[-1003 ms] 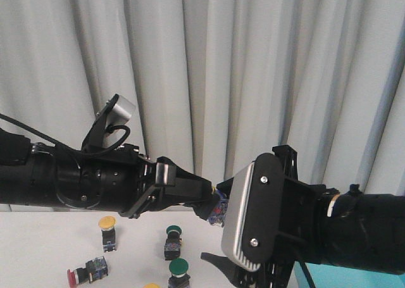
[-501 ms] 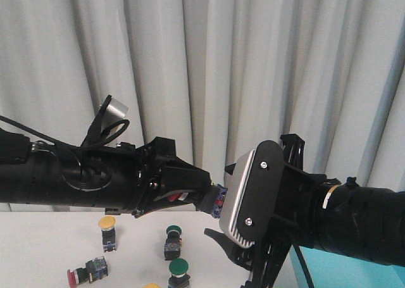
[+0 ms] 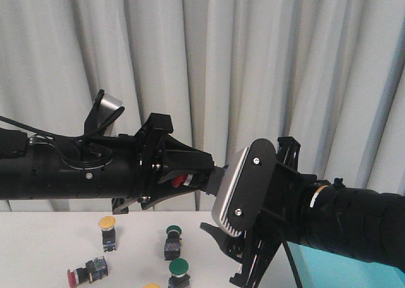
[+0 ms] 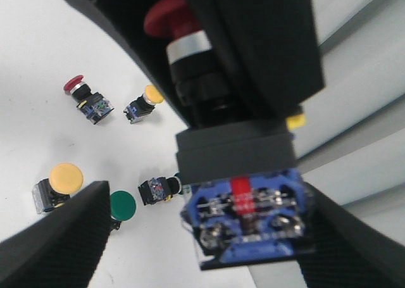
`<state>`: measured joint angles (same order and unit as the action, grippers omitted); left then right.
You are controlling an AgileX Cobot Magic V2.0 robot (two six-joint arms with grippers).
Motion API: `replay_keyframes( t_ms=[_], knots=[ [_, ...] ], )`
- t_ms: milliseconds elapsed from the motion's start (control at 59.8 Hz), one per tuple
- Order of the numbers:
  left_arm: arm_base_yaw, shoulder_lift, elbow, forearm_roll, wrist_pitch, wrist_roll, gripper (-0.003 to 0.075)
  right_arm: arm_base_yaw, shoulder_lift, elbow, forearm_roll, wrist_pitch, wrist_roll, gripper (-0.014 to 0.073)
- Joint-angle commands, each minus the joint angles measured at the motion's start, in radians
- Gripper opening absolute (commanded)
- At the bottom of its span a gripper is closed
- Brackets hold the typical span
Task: Pick red and yellow buttons and place in box
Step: 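Carry the red button toward the right gripper above the table, then grasp the red button's base with the right gripper, open left gripper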
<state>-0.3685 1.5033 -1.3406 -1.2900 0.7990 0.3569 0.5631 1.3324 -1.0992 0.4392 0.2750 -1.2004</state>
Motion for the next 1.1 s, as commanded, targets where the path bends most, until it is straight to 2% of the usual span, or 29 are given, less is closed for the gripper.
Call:
replay_keyframes(
  t_ms=[0,184,535,886,1086],
  knots=[
    [-0.005,-0.039,-0.029,-0.073,-0.009,-0.004,0.0029,0.000,-0.025,-0.034,0.010,-0.068,0.007,0.0505],
    [-0.005,-0.033,-0.029,-0.072,-0.006,-0.002,0.0039,0.000,-0.025,-0.034,0.010,-0.093,0.007,0.0384],
    [-0.005,-0.010,-0.029,-0.074,0.028,-0.002,0.0045,0.005,-0.025,-0.034,0.010,-0.111,0.007,0.0254],
    [-0.005,-0.010,-0.029,-0.075,0.026,-0.002,0.0054,0.006,-0.025,-0.034,0.010,-0.107,0.007,0.0055],
    [-0.005,-0.010,-0.029,-0.074,0.024,-0.003,0.0078,0.006,-0.025,-0.034,0.010,-0.107,0.007,0.0002]
  ],
)
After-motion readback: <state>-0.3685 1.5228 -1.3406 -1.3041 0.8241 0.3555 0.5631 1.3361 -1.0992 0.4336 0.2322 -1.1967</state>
